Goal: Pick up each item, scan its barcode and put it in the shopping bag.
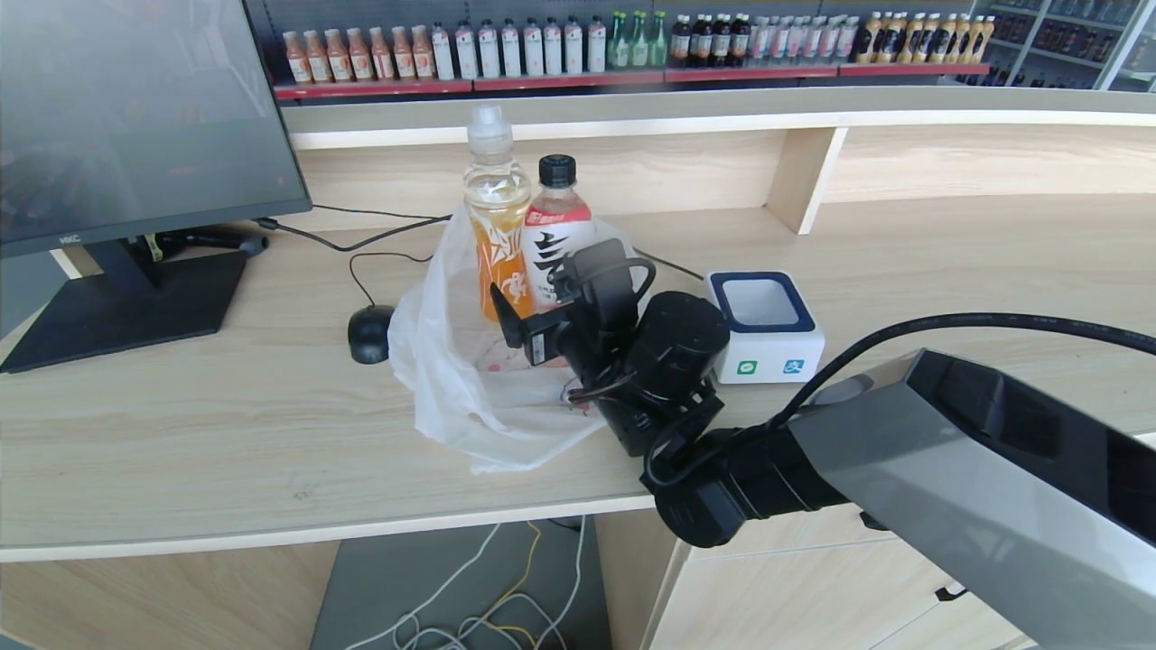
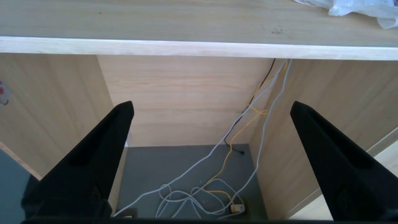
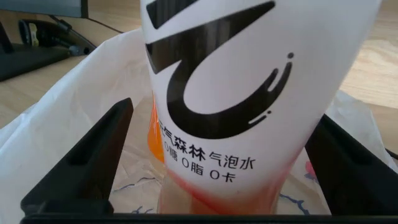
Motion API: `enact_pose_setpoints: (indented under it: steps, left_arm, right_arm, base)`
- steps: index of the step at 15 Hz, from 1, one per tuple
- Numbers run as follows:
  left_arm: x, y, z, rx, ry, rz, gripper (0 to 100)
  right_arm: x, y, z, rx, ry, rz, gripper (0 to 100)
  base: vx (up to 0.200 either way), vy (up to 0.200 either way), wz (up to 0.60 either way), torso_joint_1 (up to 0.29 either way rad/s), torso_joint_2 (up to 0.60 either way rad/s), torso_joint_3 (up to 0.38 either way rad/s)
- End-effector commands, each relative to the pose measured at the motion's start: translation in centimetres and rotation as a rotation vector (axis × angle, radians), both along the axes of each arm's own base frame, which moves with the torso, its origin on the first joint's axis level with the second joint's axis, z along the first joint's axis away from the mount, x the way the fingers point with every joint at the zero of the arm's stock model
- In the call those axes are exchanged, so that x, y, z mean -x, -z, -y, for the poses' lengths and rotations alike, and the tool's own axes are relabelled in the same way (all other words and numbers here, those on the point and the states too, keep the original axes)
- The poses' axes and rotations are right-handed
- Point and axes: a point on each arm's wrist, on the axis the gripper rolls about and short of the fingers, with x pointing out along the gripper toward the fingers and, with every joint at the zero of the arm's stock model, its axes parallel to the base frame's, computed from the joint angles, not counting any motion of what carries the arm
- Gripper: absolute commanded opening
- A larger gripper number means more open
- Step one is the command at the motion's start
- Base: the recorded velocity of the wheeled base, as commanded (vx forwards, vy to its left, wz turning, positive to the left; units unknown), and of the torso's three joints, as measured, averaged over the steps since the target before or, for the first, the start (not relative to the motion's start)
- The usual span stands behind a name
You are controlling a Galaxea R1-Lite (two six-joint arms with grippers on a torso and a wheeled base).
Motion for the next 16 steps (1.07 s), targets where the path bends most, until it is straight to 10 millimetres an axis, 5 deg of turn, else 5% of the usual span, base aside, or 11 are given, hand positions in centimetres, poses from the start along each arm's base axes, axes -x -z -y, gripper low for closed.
enact_pose_setpoints:
  steps: [1,11,16]
  left_arm:
    - [0.0,0.0,0.0,0.0,-0.002,-0.001,100]
    - [0.0,0.0,0.0,0.0,0.0,-0.001,100]
    - [0.0,0.0,0.0,0.0,-0.002,0.001,100]
  right_arm:
    - [0.0,0.0,0.0,-0.003,0.0,0.003,100]
    - [0.5,-1.4,0.5,-0.036,0.008,0.034,100]
    - [3.3,-7.0,1.3,-0.125,-0.005,0.107,100]
  base:
    - [0.0,0.0,0.0,0.0,0.0,0.0]
    - [0.0,0.0,0.0,0.0,0.0,0.0]
    - [0.0,0.0,0.0,0.0,0.0,0.0]
